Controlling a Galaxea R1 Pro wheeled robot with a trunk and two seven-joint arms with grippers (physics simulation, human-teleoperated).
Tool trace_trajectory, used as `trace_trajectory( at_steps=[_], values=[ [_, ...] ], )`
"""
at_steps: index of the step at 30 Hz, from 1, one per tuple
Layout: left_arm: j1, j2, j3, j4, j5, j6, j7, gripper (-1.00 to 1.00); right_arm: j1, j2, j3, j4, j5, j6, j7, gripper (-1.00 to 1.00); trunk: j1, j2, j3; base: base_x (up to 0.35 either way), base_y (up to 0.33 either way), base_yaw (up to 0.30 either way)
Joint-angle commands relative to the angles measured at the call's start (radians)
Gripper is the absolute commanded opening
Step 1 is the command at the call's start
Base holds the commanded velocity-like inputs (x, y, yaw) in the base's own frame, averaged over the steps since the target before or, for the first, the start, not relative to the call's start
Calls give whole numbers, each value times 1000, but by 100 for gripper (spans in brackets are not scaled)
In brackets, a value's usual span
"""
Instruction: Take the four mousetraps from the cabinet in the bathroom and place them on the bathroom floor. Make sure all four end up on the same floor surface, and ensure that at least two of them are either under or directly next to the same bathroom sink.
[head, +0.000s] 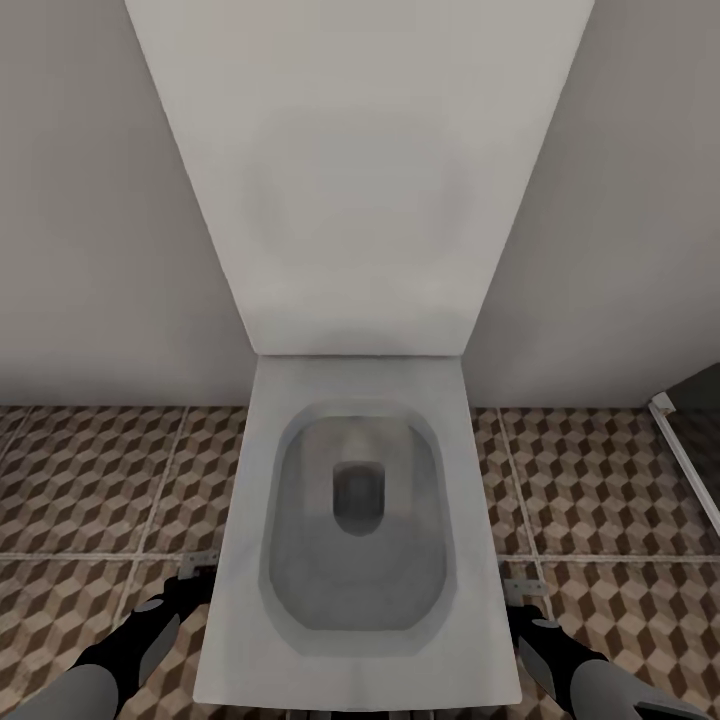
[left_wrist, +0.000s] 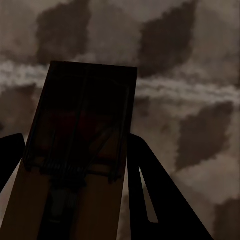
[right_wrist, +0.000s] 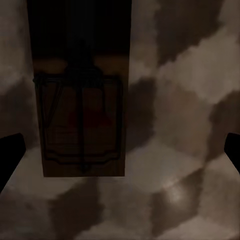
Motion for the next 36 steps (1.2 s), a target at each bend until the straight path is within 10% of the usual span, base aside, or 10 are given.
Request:
trace_trajectory(
  at_steps=[1, 36],
  values=[
    [0, 1, -8, 0, 7, -2, 0, -100, 0, 0, -9, 1, 11, -3, 3, 100, 0, 0, -1, 0, 0, 0],
    [0, 2, -10, 1, 6, -2, 0, -100, 0, 0, -9, 0, 13, -4, 9, 100, 0, 0, -1, 0, 0, 0]
  ],
)
